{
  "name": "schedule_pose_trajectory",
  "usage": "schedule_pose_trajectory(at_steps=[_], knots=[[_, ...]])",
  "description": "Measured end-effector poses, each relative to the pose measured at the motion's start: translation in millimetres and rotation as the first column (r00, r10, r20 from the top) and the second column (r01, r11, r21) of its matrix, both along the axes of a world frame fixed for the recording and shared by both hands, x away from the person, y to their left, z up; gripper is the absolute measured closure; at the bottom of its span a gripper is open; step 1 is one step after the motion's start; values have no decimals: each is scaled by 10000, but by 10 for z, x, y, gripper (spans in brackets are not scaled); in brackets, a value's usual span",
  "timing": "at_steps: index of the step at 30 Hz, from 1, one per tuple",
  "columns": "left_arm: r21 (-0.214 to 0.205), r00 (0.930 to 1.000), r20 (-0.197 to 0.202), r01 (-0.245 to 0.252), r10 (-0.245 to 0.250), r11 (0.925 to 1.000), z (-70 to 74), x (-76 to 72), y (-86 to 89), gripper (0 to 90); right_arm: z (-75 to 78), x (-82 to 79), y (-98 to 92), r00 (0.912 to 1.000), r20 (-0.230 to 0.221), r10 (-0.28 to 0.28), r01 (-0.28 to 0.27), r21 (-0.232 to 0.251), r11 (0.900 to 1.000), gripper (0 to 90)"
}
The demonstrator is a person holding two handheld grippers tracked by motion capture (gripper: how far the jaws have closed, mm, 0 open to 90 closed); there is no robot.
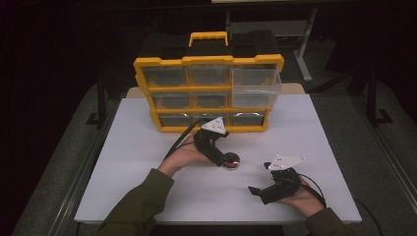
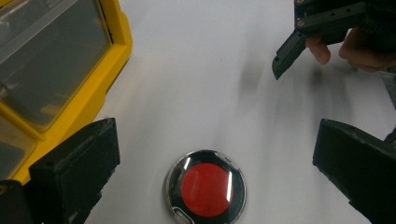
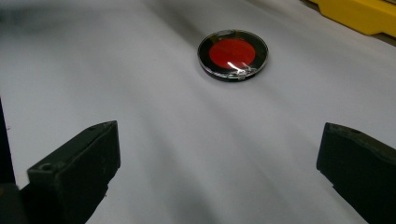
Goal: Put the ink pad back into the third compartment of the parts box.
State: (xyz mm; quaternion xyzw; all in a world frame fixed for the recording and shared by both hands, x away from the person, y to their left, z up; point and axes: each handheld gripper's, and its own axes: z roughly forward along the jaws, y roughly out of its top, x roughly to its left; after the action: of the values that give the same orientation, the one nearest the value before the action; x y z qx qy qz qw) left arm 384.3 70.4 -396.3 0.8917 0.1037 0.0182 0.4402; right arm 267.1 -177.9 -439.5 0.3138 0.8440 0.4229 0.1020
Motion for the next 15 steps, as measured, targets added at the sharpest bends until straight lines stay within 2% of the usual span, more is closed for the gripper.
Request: schedule_pose_trajectory(at_steps=[6, 9, 15], knots=[[41, 9999, 85, 64, -64, 10000, 1, 26, -75, 0, -1, 0, 1, 10000, -9, 19, -19, 8, 10000, 0], [-49, 10000, 8, 75, -75, 10000, -21, 57, -93, 0, 0, -1, 0, 10000, 1, 21, -21, 13, 10000, 0], [163, 9997, -232, 116, -112, 9998, -99, 87, -147, 0, -2, 3, -4, 10000, -23, -5, 5, 28, 10000, 0]])
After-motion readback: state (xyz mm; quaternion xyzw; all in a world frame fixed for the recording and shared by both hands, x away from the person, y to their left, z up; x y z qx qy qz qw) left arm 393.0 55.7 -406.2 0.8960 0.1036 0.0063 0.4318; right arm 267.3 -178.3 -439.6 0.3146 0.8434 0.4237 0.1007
